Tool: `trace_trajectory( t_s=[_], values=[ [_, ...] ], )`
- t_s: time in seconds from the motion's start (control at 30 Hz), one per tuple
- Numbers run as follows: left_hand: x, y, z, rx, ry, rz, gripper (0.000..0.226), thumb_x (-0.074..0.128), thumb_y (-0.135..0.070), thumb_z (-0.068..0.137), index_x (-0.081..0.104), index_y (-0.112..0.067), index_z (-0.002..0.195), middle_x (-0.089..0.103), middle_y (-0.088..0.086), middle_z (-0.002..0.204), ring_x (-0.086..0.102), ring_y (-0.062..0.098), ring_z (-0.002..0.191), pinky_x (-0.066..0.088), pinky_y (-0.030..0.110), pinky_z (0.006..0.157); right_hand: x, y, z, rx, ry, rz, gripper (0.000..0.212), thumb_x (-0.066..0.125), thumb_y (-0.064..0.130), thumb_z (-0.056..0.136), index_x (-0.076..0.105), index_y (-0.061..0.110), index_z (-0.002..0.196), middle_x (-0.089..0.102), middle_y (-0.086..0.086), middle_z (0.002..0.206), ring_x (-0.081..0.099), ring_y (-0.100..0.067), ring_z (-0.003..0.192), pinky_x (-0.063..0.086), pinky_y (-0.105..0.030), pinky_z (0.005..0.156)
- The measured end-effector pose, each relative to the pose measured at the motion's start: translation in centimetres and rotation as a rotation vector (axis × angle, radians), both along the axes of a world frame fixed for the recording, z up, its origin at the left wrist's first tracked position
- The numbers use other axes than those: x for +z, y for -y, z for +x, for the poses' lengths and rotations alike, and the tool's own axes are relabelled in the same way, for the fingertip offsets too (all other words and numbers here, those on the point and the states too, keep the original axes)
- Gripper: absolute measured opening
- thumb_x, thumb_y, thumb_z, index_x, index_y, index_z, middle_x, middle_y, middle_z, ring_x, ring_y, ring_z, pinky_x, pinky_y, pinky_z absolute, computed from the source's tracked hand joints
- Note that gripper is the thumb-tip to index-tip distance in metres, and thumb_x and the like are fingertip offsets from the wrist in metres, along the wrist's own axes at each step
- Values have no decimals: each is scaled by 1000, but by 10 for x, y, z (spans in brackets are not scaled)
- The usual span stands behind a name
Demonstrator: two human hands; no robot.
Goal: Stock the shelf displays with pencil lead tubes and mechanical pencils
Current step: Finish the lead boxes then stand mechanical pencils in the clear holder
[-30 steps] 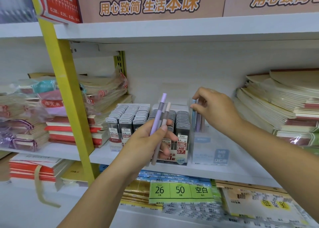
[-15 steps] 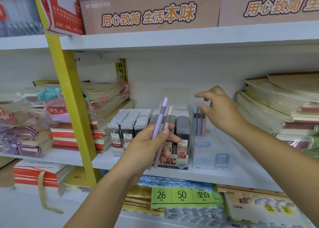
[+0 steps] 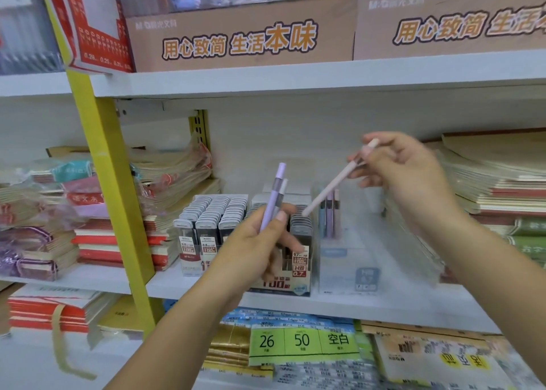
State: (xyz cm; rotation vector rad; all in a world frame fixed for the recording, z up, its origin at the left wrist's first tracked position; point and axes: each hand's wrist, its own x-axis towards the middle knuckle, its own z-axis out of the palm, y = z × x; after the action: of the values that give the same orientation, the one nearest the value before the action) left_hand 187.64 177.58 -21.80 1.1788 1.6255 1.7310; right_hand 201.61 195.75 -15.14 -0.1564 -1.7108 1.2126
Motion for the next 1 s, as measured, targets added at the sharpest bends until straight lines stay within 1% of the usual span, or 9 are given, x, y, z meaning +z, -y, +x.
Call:
trace_trajectory(
  t_s=[0.07, 0.13, 0.2, 0.33, 0.5, 0.53, 0.7, 0.87, 1.0],
  values=[
    [0, 2, -7, 58, -28, 9, 24, 46, -36, 105, 68, -47, 103, 61, -6, 64, 37, 6, 42, 31, 19, 39, 3, -16, 5, -147, 74, 184, 21, 61, 10, 93, 59, 31, 98, 73, -2, 84, 71, -15, 73, 54, -26, 61],
    [-2, 3, -9, 65, 1, 20, 25, 46, -36, 105, 69, -45, 101, 53, -7, 61, 33, 5, 42, 28, 18, 39, -3, -29, 2, -285, 262, 354, 24, 65, 14, 91, 56, 36, 95, 71, 1, 83, 70, -13, 74, 57, -37, 69],
    [-3, 3, -8, 63, 16, 16, 25, 47, -35, 105, 70, -43, 100, 52, -7, 62, 33, 5, 42, 28, 17, 38, -12, -36, -3, -348, 403, 445, 23, 66, 17, 90, 53, 33, 99, 69, 5, 84, 70, -11, 76, 58, -42, 76],
    [-3, 1, -7, 51, 74, 23, 30, 46, -27, 104, 69, -40, 89, 55, -6, 63, 31, 6, 41, 25, 18, 36, -29, -37, -12, -380, 506, 586, 21, 65, 22, 91, 50, 31, 101, 69, 6, 89, 68, -8, 83, 56, -32, 76],
    [-4, 3, -7, 44, 66, 62, 30, 47, -29, 105, 69, -40, 87, 56, -8, 65, 32, 5, 42, 27, 17, 37, -38, -32, -16, -390, 545, 629, 16, 66, 22, 90, 54, 25, 101, 69, 10, 87, 66, -6, 82, 51, -20, 69],
    [-5, 4, -7, 41, 59, 66, 30, 47, -30, 105, 69, -40, 88, 56, -8, 65, 33, 5, 43, 28, 17, 38, -37, -30, -16, -387, 539, 631, 16, 66, 22, 90, 54, 25, 101, 69, 11, 87, 66, -6, 82, 52, -21, 70],
    [-8, 4, -8, 40, 29, 70, 31, 45, -29, 106, 69, -43, 91, 54, -9, 64, 34, 4, 44, 29, 17, 39, -35, -19, -16, -353, 551, 651, 16, 67, 25, 90, 55, 28, 100, 70, 10, 88, 68, -9, 82, 56, -39, 77],
    [-10, 6, -10, 18, 16, 78, 29, 46, -28, 106, 71, -41, 98, 54, -8, 65, 37, 6, 47, 33, 18, 42, -35, -17, -20, -347, 560, 642, 24, 68, 26, 88, 48, 36, 97, 68, 13, 80, 67, -9, 77, 55, -37, 73],
    [-10, 8, -10, 31, -77, 49, 25, 46, -35, 105, 68, -44, 108, 59, -6, 67, 45, 7, 50, 42, 22, 49, -39, -22, -26, -394, 559, 664, 18, 70, 23, 88, 53, 24, 94, 67, 8, 78, 65, -13, 75, 53, -34, 68]
  ],
)
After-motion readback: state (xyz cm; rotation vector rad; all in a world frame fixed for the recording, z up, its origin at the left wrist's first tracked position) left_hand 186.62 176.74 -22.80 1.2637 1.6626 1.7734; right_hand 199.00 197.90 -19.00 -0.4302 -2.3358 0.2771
